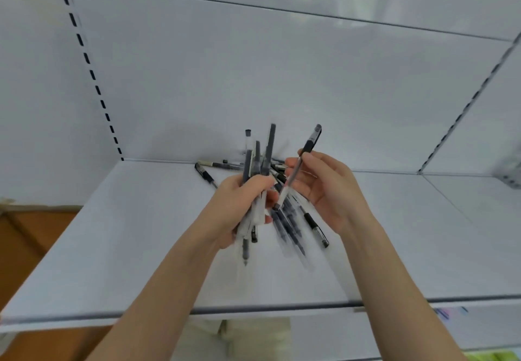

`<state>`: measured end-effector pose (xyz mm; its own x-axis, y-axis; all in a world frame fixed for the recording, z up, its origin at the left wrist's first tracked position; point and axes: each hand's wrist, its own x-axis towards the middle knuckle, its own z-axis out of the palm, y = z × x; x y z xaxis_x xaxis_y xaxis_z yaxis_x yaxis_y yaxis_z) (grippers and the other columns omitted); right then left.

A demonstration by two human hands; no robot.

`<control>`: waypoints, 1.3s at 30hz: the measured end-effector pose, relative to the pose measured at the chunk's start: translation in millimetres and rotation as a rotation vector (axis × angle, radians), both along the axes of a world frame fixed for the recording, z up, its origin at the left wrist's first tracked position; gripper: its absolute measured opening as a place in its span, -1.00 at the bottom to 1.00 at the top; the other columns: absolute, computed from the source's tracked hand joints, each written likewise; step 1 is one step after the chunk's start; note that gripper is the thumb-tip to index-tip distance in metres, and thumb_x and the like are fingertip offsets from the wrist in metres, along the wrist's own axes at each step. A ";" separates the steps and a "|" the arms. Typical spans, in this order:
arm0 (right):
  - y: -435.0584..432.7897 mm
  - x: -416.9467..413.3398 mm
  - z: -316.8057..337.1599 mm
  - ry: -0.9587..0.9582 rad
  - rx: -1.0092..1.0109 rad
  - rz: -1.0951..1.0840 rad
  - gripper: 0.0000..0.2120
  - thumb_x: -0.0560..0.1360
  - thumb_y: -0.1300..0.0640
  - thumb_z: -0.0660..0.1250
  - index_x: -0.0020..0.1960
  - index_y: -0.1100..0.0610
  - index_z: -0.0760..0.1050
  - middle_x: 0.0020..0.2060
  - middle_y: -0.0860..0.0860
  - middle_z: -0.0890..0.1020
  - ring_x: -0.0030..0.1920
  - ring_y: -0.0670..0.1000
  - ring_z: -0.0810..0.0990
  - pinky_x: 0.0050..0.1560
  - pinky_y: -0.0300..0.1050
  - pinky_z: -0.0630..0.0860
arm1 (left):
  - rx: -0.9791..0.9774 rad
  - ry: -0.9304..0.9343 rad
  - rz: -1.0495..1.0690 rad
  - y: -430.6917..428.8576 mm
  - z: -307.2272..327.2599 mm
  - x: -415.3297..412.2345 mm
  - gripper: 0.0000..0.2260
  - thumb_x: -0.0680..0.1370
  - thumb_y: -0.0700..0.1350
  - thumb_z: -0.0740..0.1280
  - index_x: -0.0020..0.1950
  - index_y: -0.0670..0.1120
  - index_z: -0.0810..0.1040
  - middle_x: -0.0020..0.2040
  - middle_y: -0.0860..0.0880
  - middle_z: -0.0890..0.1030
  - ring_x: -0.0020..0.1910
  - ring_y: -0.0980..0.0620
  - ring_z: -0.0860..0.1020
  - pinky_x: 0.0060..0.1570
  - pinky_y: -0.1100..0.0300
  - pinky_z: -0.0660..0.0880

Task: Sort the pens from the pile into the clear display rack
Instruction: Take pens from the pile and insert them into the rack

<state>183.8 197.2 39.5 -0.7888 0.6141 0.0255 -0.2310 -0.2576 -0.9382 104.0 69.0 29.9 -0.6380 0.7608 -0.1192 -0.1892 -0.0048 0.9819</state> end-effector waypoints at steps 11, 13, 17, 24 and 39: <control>19.1 55.3 7.3 -0.035 0.169 -0.176 -0.89 0.50 0.16 0.28 0.00 0.18 0.50 -0.30 0.05 0.67 -0.38 -0.02 0.62 -0.29 -0.26 0.58 | -0.015 0.140 -0.234 15.5 -1.9 46.3 -0.89 0.52 -0.24 0.28 -0.20 -0.22 0.48 -0.45 -0.01 0.58 -0.52 0.08 0.50 -0.50 0.28 0.42; 26.9 74.8 10.5 -0.045 0.213 -0.203 -0.91 0.49 0.19 0.30 -0.02 0.17 0.50 -0.34 0.03 0.67 -0.42 -0.04 0.60 -0.33 -0.28 0.56 | -0.035 0.168 -0.288 22.4 1.0 60.8 -0.89 0.52 -0.22 0.29 -0.19 -0.22 0.49 -0.43 -0.01 0.60 -0.51 0.09 0.52 -0.49 0.28 0.44; 53.0 126.3 14.1 -0.041 0.209 -0.333 -0.97 0.49 0.21 0.31 -0.09 0.16 0.49 -0.33 0.05 0.67 -0.43 -0.03 0.61 -0.37 -0.29 0.54 | -0.011 0.086 -0.285 50.0 3.8 100.3 -0.91 0.53 -0.19 0.28 -0.11 -0.21 0.52 -0.35 -0.05 0.65 -0.46 0.04 0.60 -0.50 0.27 0.48; 127.0 275.9 14.1 0.028 0.117 -0.642 -0.88 0.52 0.25 0.26 -0.21 0.17 0.42 -0.38 0.03 0.66 -0.38 0.02 0.66 -0.37 -0.29 0.56 | 0.106 -0.180 -0.154 120.6 -0.6 204.1 -0.84 0.56 -0.17 0.22 -0.19 -0.19 0.48 -0.35 -0.09 0.60 -0.53 0.06 0.53 -0.54 0.26 0.46; 263.4 446.7 -5.9 -0.102 0.144 -0.945 -0.86 0.55 0.15 0.24 0.07 0.19 0.38 -0.14 0.13 0.64 -0.34 0.03 0.68 -0.26 -0.20 0.63 | 0.257 -0.419 -0.067 251.9 3.4 347.0 -0.83 0.56 -0.28 0.22 -0.21 -0.21 0.53 -0.41 -0.07 0.65 -0.39 0.04 0.66 -0.43 0.20 0.58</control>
